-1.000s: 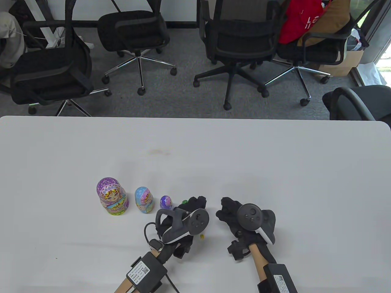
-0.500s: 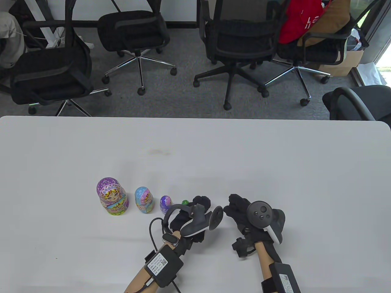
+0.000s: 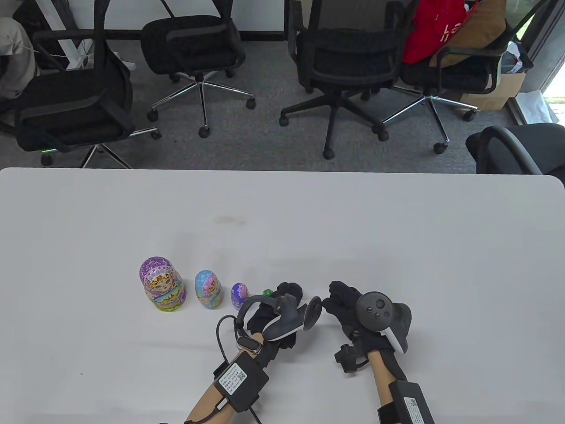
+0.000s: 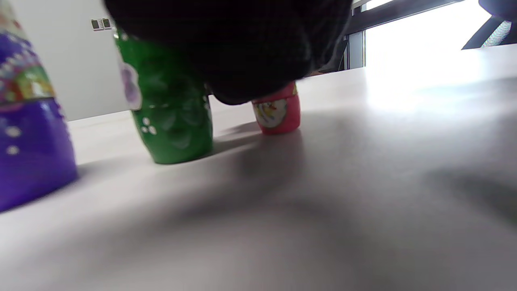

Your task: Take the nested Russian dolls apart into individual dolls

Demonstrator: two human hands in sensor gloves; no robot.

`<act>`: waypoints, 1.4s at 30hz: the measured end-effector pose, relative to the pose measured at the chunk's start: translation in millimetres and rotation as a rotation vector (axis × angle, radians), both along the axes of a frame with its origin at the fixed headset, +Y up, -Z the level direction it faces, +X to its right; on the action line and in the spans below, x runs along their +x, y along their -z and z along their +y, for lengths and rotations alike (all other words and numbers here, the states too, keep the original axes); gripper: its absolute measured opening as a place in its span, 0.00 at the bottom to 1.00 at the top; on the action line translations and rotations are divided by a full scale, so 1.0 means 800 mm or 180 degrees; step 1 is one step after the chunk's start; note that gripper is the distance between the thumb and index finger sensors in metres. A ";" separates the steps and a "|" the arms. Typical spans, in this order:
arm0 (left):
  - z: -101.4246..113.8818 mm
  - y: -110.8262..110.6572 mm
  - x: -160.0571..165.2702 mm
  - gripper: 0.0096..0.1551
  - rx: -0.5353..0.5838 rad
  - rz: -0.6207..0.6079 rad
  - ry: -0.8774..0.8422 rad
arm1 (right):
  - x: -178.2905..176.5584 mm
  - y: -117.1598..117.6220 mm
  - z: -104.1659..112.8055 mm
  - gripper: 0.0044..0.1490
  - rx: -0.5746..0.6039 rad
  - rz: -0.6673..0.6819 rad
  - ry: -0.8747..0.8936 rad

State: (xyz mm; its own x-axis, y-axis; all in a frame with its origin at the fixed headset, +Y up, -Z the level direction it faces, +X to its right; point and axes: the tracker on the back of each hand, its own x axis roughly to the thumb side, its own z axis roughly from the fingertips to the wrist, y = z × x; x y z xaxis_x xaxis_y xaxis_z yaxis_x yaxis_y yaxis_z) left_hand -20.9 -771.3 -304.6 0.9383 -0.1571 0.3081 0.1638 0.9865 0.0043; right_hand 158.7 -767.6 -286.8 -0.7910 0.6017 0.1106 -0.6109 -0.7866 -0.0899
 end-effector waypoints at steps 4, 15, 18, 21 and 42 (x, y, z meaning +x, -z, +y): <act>0.004 -0.002 -0.004 0.28 -0.0087 0.0011 -0.0088 | -0.002 0.000 0.000 0.39 -0.0005 0.0014 -0.0017; 0.051 -0.040 -0.055 0.29 -0.0098 -0.0170 -0.0826 | -0.029 -0.007 0.011 0.37 0.0146 0.0251 -0.0294; 0.054 -0.050 -0.073 0.29 -0.0126 -0.0171 -0.0960 | -0.041 -0.011 0.016 0.37 0.0212 0.0373 -0.0346; 0.051 -0.054 -0.090 0.29 -0.0164 -0.0120 -0.1057 | -0.053 -0.014 0.020 0.35 0.0257 0.0489 -0.0384; 0.032 -0.063 -0.141 0.28 -0.0244 0.0116 -0.1309 | -0.120 -0.035 0.009 0.32 0.0255 0.1201 -0.1337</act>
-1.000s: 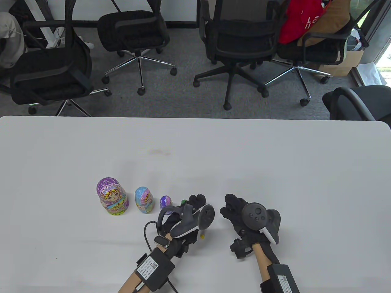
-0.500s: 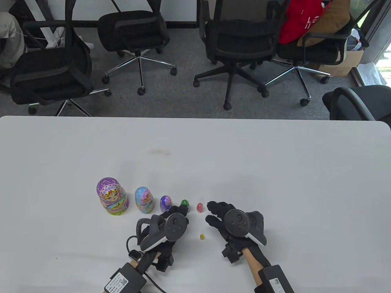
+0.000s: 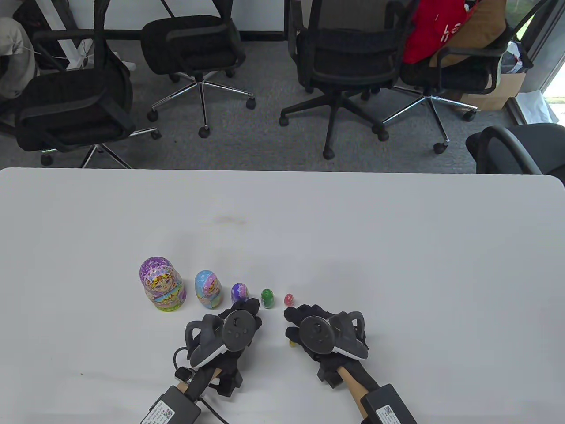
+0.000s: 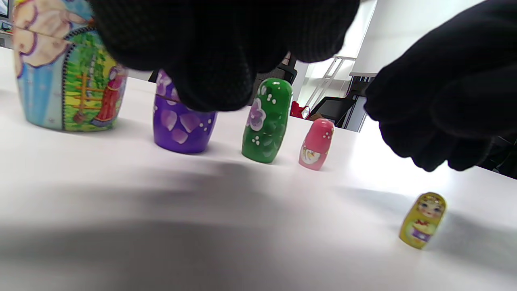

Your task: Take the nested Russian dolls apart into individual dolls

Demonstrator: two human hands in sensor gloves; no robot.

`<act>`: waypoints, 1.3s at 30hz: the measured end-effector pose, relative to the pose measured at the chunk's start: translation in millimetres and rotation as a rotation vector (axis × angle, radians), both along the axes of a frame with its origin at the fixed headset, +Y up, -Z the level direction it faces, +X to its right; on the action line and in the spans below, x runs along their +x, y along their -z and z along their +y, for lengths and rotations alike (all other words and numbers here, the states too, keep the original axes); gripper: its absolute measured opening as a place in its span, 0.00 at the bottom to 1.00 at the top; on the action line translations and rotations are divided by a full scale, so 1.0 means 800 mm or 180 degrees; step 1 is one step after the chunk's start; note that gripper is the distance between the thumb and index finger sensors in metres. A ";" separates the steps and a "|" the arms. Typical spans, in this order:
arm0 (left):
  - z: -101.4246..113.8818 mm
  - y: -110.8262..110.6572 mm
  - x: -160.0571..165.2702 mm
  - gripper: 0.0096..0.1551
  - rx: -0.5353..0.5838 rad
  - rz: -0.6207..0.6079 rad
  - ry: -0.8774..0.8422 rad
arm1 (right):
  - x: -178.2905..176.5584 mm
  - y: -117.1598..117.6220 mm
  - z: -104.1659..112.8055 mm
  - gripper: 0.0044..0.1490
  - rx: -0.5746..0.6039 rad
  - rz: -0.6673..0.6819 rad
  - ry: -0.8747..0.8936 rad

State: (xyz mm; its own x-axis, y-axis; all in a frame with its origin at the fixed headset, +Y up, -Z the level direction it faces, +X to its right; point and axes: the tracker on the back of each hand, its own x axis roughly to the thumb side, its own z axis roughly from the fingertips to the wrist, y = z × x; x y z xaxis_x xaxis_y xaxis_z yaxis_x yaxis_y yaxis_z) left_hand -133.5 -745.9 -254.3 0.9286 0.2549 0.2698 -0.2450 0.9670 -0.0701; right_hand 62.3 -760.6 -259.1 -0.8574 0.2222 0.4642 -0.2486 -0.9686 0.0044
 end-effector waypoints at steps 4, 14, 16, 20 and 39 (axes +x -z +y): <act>0.001 0.000 -0.001 0.28 0.0005 0.0002 0.0012 | -0.010 -0.003 -0.007 0.32 -0.0089 0.0103 -0.0321; 0.001 -0.001 -0.004 0.28 -0.0004 0.0007 0.0024 | -0.026 -0.008 -0.023 0.30 -0.0136 0.0221 -0.0793; 0.001 -0.001 -0.005 0.28 -0.0003 0.0008 0.0026 | -0.027 -0.009 -0.024 0.30 -0.0127 0.0219 -0.0814; 0.001 -0.002 -0.005 0.28 -0.0016 0.0004 0.0041 | -0.027 -0.009 -0.023 0.29 -0.0109 0.0219 -0.0821; 0.004 -0.005 0.000 0.29 0.0028 -0.0069 0.0098 | 0.021 0.033 -0.008 0.29 -0.0221 -0.0336 -0.0499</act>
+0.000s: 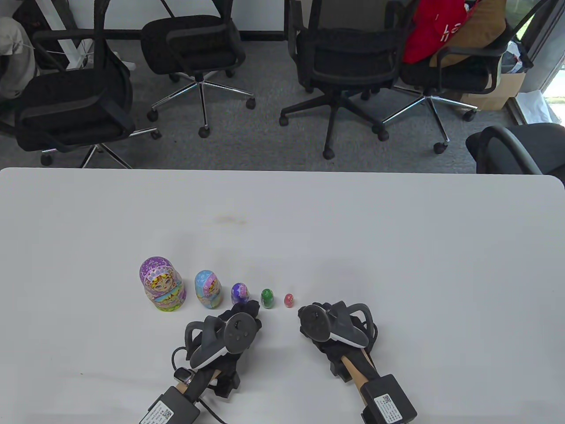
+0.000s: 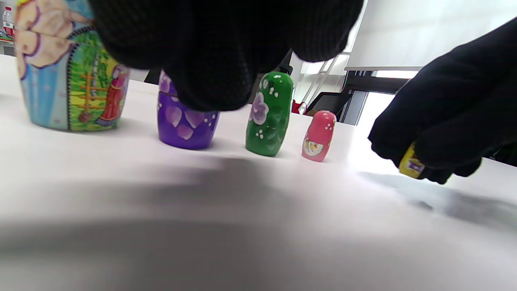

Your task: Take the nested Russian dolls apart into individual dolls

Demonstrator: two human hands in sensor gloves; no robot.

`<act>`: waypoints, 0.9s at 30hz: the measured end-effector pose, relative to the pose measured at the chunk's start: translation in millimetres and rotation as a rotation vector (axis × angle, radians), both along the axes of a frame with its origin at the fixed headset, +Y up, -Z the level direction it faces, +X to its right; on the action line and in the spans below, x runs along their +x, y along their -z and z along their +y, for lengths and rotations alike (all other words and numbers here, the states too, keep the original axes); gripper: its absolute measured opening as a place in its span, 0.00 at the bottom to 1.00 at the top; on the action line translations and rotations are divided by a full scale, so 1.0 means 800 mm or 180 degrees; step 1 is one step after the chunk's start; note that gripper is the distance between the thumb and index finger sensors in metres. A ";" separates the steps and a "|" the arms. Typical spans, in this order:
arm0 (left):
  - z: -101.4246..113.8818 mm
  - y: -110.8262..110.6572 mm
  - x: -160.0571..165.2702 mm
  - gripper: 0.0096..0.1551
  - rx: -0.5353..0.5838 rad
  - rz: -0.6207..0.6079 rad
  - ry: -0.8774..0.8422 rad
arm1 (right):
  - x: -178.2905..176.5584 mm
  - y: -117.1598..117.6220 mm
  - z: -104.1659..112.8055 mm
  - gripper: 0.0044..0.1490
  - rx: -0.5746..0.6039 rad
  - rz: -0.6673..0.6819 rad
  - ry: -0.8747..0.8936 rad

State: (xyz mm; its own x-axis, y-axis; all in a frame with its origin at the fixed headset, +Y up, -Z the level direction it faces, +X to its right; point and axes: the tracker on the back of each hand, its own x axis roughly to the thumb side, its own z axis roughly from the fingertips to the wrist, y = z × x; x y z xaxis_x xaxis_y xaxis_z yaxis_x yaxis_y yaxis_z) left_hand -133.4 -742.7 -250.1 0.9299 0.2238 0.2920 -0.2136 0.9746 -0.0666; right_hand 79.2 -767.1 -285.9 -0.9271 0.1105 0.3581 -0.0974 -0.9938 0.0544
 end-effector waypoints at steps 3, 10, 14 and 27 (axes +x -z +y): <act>0.002 0.000 0.001 0.29 0.0011 -0.0010 -0.0013 | 0.000 0.011 0.004 0.29 0.0019 -0.0090 -0.0039; 0.001 -0.001 0.001 0.29 0.0004 -0.0017 0.0010 | -0.005 0.038 0.008 0.29 0.0001 -0.0310 -0.0151; -0.001 -0.001 0.002 0.29 -0.0016 -0.0028 0.0039 | -0.008 0.044 0.006 0.29 -0.0021 -0.0374 -0.0148; -0.003 -0.003 0.005 0.29 -0.0017 -0.0044 0.0110 | -0.022 0.050 -0.007 0.28 -0.0082 -0.0355 -0.0279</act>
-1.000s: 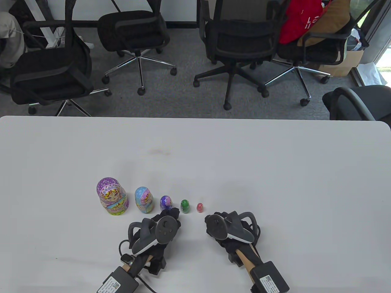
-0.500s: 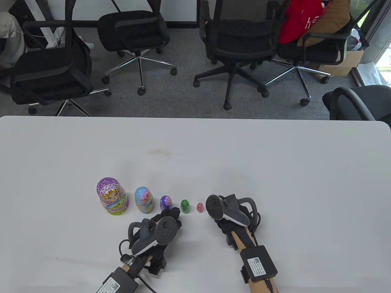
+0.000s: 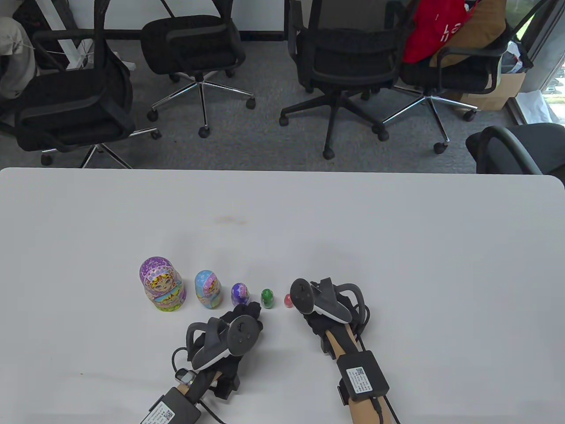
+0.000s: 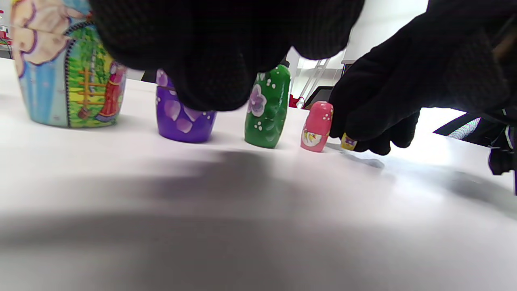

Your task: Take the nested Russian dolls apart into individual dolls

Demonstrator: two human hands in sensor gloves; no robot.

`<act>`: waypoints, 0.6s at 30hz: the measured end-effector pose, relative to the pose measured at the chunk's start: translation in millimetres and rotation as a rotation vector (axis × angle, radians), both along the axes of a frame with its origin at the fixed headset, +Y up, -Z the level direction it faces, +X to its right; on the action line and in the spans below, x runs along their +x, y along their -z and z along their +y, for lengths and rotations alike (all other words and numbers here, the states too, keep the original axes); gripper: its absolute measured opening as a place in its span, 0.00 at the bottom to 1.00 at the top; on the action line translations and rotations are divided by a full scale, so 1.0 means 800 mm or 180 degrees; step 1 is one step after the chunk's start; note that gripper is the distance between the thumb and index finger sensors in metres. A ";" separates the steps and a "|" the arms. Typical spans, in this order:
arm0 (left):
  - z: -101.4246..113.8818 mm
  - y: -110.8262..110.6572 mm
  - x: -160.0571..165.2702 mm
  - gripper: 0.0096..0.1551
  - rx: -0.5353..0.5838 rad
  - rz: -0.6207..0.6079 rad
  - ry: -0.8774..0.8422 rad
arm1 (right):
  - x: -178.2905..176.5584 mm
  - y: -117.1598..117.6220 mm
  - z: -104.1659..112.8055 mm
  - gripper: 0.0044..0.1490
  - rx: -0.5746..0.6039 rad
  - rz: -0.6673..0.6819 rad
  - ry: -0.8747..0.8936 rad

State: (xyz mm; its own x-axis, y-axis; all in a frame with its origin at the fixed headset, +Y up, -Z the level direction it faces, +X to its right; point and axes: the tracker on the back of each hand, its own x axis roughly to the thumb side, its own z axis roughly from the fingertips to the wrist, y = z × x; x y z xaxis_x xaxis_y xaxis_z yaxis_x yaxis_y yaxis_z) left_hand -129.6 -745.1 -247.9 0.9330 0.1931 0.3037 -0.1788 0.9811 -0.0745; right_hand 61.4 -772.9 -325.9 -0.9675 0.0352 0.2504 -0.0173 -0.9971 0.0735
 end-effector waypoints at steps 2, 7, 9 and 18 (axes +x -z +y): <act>0.000 0.000 0.000 0.29 -0.0001 -0.0003 0.0010 | -0.001 -0.001 -0.002 0.28 0.0042 0.0002 -0.0048; -0.001 -0.001 0.001 0.29 -0.0002 -0.0013 0.0033 | -0.001 -0.001 -0.003 0.29 0.0052 0.0004 -0.0082; -0.001 -0.001 0.002 0.29 -0.0003 -0.0017 0.0044 | -0.001 -0.001 -0.003 0.29 0.0054 0.0006 -0.0088; -0.002 -0.002 0.002 0.29 -0.0011 -0.0009 0.0060 | -0.001 -0.001 -0.002 0.30 -0.0040 -0.0012 -0.0085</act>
